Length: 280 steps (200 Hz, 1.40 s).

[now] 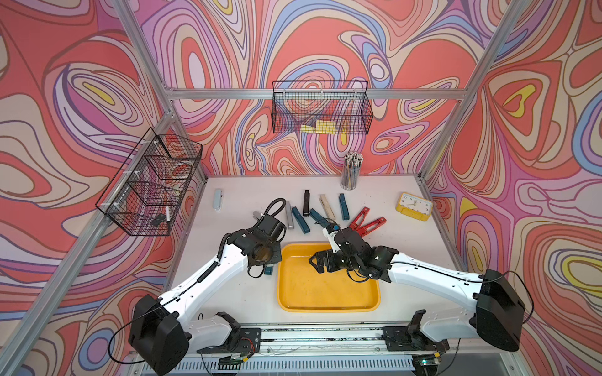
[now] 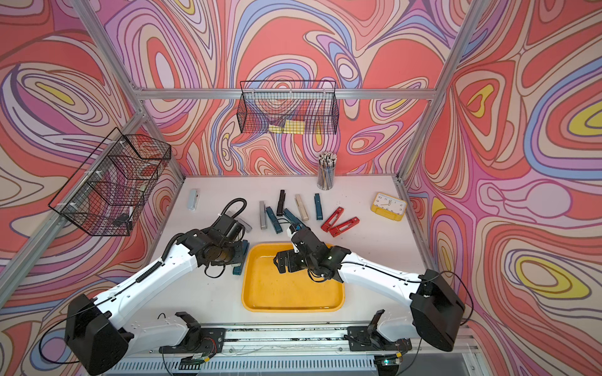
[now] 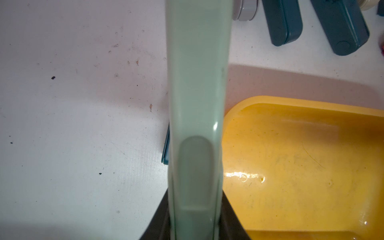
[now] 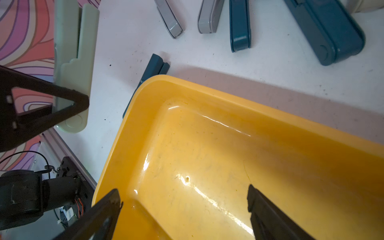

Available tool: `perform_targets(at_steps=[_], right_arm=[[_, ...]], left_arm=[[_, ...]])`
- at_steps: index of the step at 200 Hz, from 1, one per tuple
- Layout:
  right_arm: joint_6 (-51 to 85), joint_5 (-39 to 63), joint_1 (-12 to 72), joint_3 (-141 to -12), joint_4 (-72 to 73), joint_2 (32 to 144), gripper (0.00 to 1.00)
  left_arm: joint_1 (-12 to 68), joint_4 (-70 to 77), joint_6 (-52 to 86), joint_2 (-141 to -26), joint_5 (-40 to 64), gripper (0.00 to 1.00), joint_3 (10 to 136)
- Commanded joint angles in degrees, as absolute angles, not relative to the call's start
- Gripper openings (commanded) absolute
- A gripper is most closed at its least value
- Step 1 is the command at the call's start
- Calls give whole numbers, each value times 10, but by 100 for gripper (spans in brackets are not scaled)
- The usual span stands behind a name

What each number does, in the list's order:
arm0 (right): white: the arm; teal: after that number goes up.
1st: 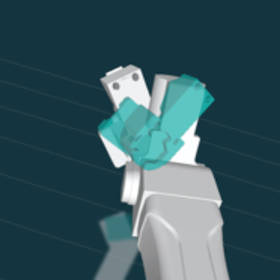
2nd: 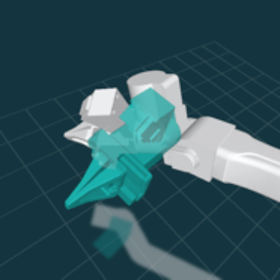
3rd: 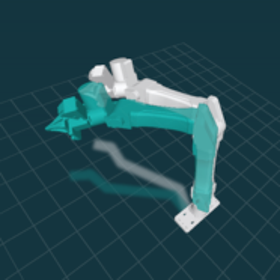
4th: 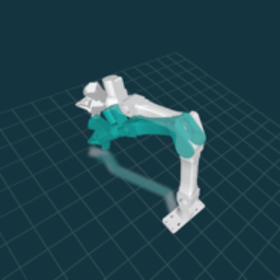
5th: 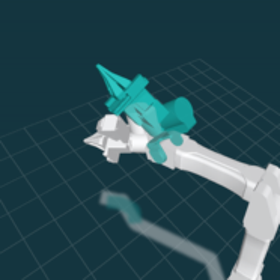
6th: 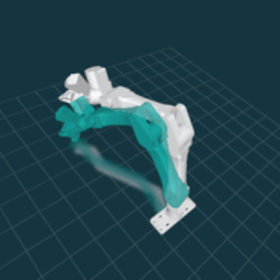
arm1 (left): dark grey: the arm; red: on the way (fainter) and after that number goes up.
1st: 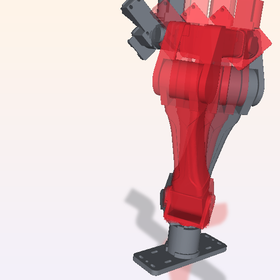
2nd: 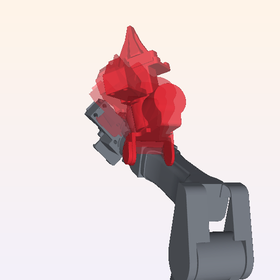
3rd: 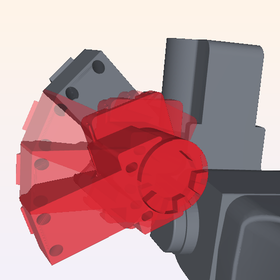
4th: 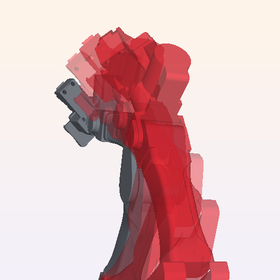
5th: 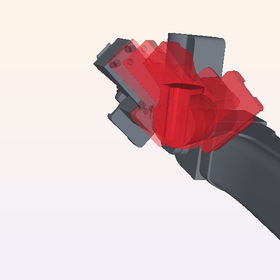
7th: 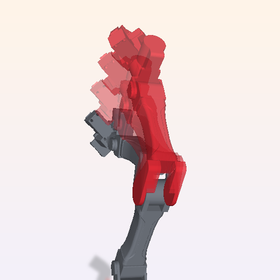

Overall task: Put the pruning pliers into the storage box
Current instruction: Pick up the pruning pliers from the center of the board, then place the pruning pliers in the storage box.

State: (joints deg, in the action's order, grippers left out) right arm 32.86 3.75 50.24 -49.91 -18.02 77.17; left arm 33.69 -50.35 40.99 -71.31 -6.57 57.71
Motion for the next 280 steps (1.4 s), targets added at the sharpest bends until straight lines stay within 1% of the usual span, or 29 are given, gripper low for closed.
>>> perform_targets(at_steps=[1, 29, 58, 105, 153, 206, 280], right_arm=[[325, -3, 504, -508, -218, 756, 98], [332, -46, 503, -500, -246, 736, 98], [333, -70, 488, -488, -279, 705, 98], [333, -93, 457, -476, -344, 663, 99], [351, -103, 425, -452, -383, 637, 98], [380, -144, 412, -445, -431, 628, 99], [403, -148, 400, -412, -445, 593, 98]], left_arm=[[352, -511, 434, -720, -85, 0, 597], [373, -510, 446, -727, -89, 0, 599], [397, -511, 461, -732, -96, 0, 602], [432, -508, 484, -740, -110, 0, 600], [447, -499, 497, -744, -109, 0, 591], [470, -494, 507, -757, -110, 0, 595], [501, -488, 520, -778, -104, 0, 594]])
